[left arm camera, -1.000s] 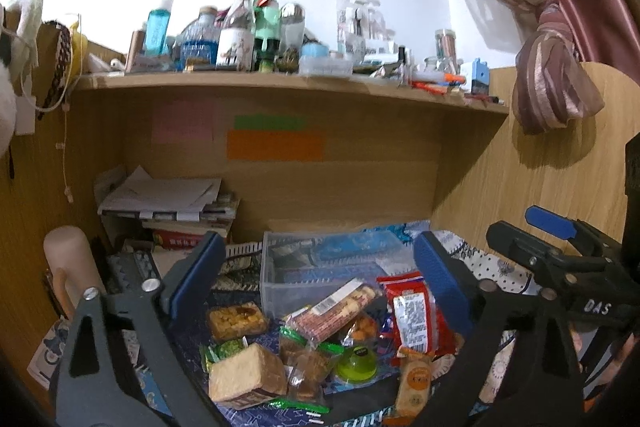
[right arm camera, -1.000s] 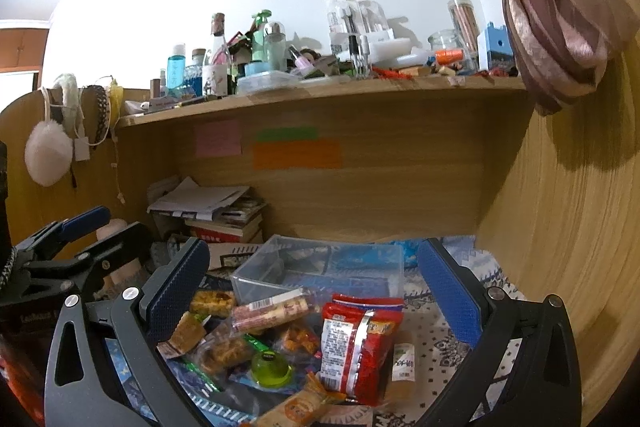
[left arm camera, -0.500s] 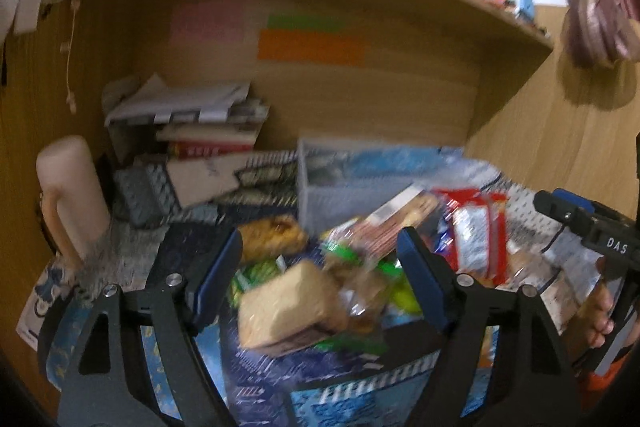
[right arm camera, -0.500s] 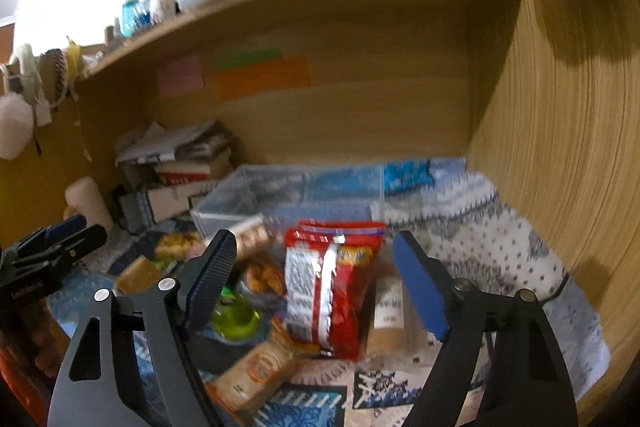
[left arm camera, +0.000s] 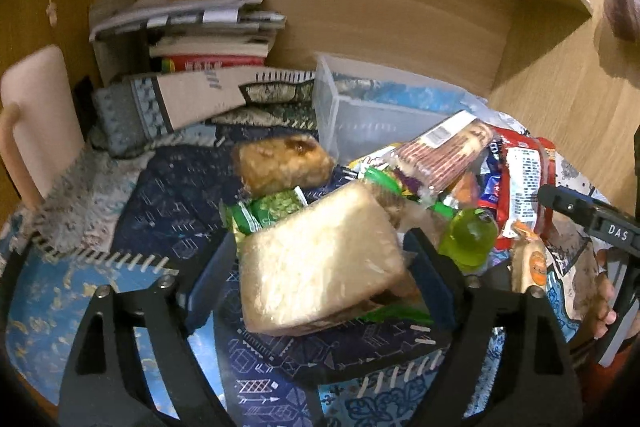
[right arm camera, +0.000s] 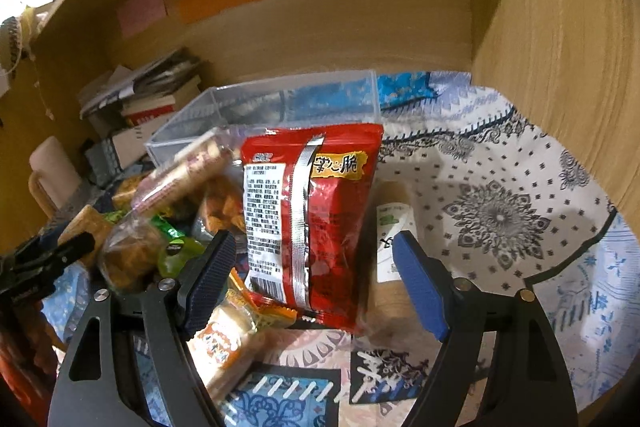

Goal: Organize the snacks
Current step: 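Grasp the pale square wrapped cake with the left gripper while the right grasps the red snack bag, then lift both snacks into the clear plastic box and open both grippers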

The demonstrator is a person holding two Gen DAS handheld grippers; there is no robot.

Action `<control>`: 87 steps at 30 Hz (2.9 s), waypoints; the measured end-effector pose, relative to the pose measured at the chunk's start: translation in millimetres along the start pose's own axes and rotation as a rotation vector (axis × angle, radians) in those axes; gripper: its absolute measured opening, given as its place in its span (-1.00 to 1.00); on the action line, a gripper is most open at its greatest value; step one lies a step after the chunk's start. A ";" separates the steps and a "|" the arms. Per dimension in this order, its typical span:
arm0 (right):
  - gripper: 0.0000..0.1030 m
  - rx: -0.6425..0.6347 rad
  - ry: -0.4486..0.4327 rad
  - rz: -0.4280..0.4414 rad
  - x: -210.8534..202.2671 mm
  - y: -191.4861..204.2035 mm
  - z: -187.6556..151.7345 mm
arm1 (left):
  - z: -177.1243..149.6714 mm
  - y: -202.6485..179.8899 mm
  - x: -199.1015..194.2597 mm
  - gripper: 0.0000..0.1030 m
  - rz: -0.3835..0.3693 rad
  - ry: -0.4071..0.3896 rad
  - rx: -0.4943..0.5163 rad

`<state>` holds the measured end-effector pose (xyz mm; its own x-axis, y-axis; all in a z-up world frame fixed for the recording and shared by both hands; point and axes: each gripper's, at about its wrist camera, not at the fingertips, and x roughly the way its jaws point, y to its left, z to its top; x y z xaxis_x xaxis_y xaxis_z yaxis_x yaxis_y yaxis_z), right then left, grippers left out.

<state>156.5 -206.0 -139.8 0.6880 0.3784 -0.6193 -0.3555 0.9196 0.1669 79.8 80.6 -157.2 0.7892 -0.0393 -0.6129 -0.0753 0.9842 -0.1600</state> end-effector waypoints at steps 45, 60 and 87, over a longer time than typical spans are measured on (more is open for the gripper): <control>0.13 -0.085 -0.196 -0.001 -30.2 5.8 62.1 | 86.6 -23.1 -33.7 0.66 0.025 -0.207 0.052; 0.14 -0.138 -0.235 0.025 -0.1 19.9 108.7 | 148.3 -66.5 14.4 0.66 0.028 -0.224 0.140; 0.47 -0.176 0.076 0.004 96.2 12.5 125.9 | 165.4 -80.4 145.2 0.70 -0.013 0.134 0.157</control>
<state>297.9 -144.8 -100.7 0.6389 0.3671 -0.6761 -0.4684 0.8828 0.0368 301.2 24.3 -105.4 0.7003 -0.0641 -0.7109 0.0380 0.9979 -0.0525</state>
